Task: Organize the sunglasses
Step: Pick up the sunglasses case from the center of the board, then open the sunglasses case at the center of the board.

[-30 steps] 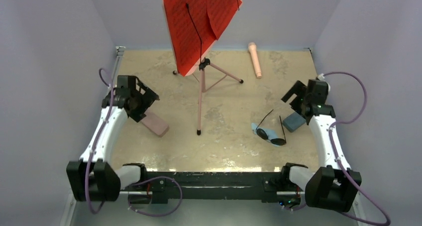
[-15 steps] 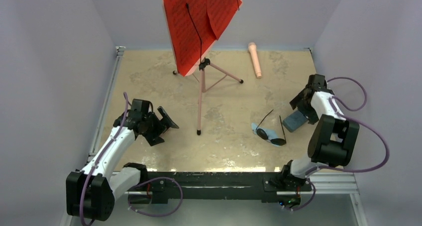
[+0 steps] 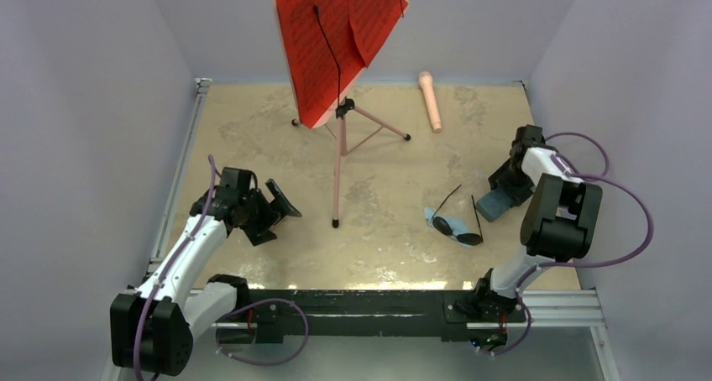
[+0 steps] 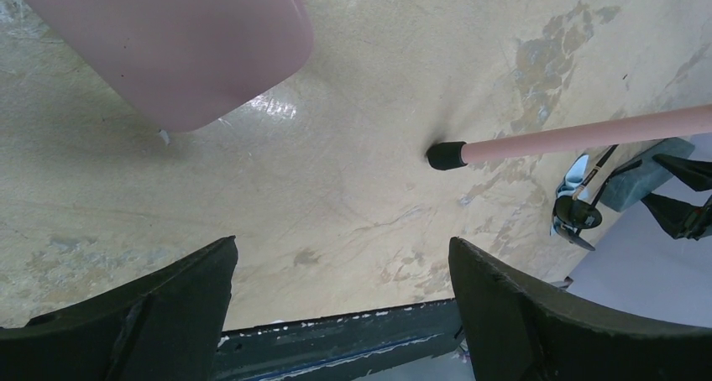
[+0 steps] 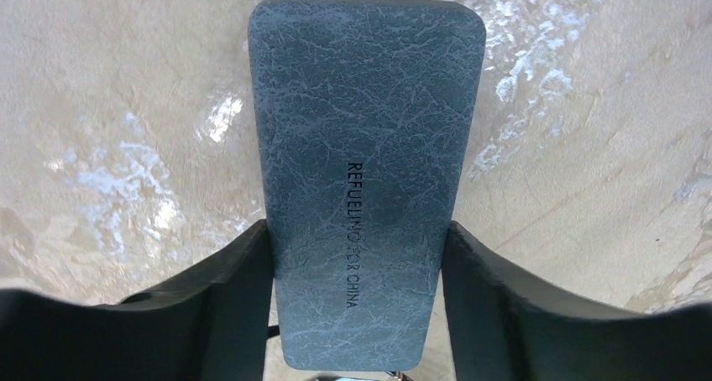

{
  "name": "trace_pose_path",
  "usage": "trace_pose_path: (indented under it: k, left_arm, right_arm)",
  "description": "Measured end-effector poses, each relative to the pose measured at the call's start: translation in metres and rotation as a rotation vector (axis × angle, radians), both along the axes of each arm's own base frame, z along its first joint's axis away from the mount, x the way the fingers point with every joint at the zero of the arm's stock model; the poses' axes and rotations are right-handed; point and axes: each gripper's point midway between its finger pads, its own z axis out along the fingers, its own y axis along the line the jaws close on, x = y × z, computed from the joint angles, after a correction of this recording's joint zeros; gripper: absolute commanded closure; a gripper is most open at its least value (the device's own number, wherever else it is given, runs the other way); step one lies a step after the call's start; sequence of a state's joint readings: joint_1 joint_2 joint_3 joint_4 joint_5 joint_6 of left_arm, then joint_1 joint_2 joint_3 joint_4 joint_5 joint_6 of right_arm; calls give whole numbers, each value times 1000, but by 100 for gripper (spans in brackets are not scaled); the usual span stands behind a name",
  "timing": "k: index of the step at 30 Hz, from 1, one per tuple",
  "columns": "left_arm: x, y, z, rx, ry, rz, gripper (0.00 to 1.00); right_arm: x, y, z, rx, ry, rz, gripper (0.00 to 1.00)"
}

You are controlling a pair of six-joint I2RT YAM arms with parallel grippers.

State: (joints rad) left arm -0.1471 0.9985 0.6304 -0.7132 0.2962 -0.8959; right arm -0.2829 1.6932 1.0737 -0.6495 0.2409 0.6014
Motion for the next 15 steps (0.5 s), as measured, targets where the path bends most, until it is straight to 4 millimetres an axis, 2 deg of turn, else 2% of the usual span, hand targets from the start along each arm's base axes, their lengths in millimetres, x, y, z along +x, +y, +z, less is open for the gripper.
trace_pose_path:
  k: [1,4,8,11,13,15]
  left_arm:
    - [0,0,0,0,-1,0,0]
    - [-2,0,3,-2,-9,0,0]
    - [-4,-7,16,-46,-61,-35,0]
    - [-6,-20,35,-125,-132,-97,0]
    - [-8,-34,55,-202,-203,-161,0]
    - [-13,-50,75,-275,-279,-238,0]
  right_arm:
    - [0,0,1,1,-2,2,59]
    - [2,4,3,17,-17,14,61]
    - [-1,7,26,10,-89,40,66]
    - [-4,13,68,-12,-228,76,68]
    - [-3,24,109,-15,-378,128,69]
    - [-4,43,151,3,-549,210,71]
